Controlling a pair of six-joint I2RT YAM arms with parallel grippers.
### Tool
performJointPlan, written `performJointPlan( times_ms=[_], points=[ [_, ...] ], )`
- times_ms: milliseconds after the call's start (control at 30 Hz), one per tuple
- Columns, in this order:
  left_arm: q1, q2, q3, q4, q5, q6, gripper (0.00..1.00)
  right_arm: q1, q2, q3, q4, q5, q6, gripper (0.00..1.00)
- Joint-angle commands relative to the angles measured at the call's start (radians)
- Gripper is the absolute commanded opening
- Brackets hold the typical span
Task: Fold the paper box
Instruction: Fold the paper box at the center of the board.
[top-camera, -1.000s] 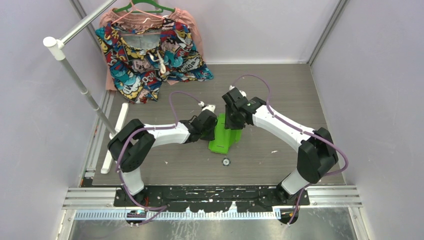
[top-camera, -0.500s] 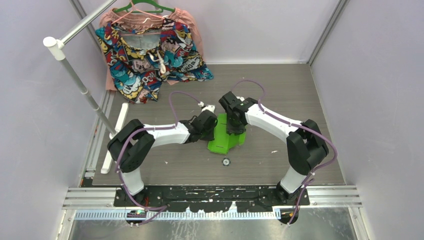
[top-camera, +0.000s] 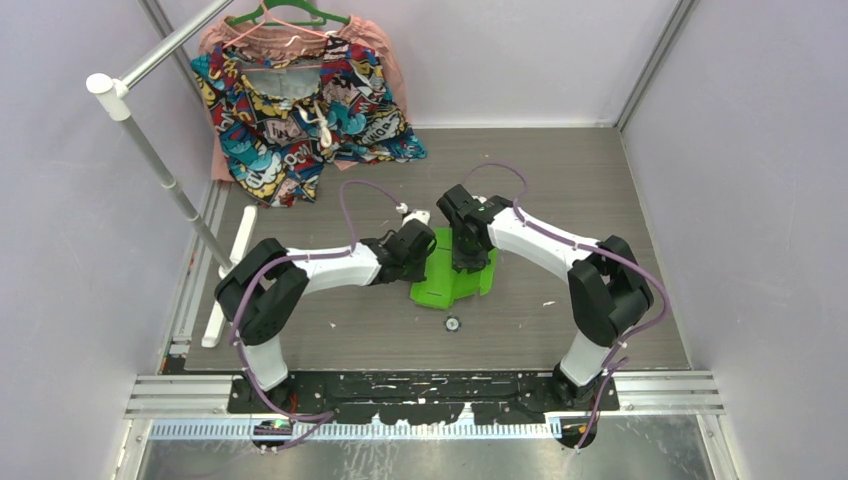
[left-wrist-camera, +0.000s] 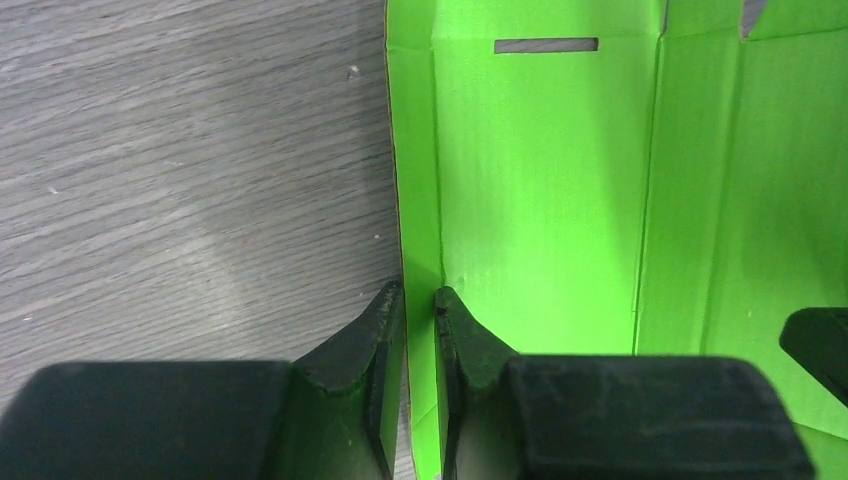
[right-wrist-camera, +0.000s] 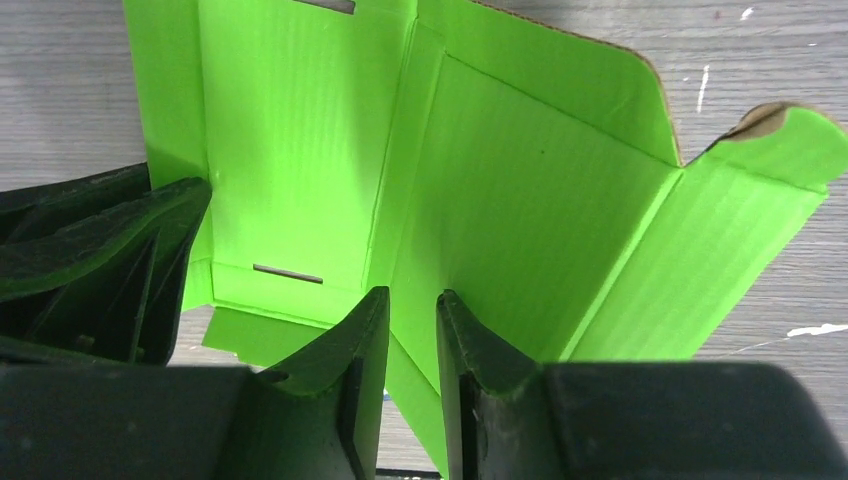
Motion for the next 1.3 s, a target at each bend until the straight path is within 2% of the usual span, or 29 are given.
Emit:
performJointPlan(
  times_ms=[0,167,267,400,467,667,833,1000,1133,1267],
  points=[
    [0.000,0.033,0.005,-0.226,-0.049,0.049,0.18,0.001,-0.037,-0.004,0.055,-0.079,0.000,0.30],
    [0.000,0.030,0.023,-0.242,-0.021,0.048,0.17,0.043,-0.073,-0.030,0.096,-0.072,-0.043,0.26],
    [0.000,0.019,0.022,-0.240,-0.002,0.047,0.19,0.068,-0.140,-0.104,0.205,-0.053,-0.064,0.25],
    [0.000,-0.012,0.010,-0.213,0.012,0.056,0.35,0.074,-0.178,-0.169,0.285,-0.036,-0.087,0.25],
    [0.000,-0.027,0.005,-0.199,0.018,0.061,0.40,0.075,-0.177,-0.170,0.286,-0.025,-0.096,0.25],
    [0.004,-0.064,-0.003,-0.187,0.027,0.062,0.43,0.086,-0.169,-0.151,0.280,-0.030,-0.111,0.25],
    [0.046,-0.152,-0.078,-0.099,0.087,0.041,0.49,0.101,-0.165,-0.154,0.282,-0.012,-0.107,0.25],
    [0.085,-0.270,-0.132,-0.033,0.169,0.054,0.51,0.122,-0.159,-0.139,0.265,0.019,-0.106,0.25],
    [0.095,-0.369,-0.128,-0.058,0.207,0.067,0.53,0.145,-0.154,-0.123,0.247,0.045,-0.102,0.25],
    [0.117,-0.453,-0.120,-0.137,0.149,0.048,0.56,0.185,-0.139,-0.100,0.239,0.066,-0.096,0.25]
  ],
)
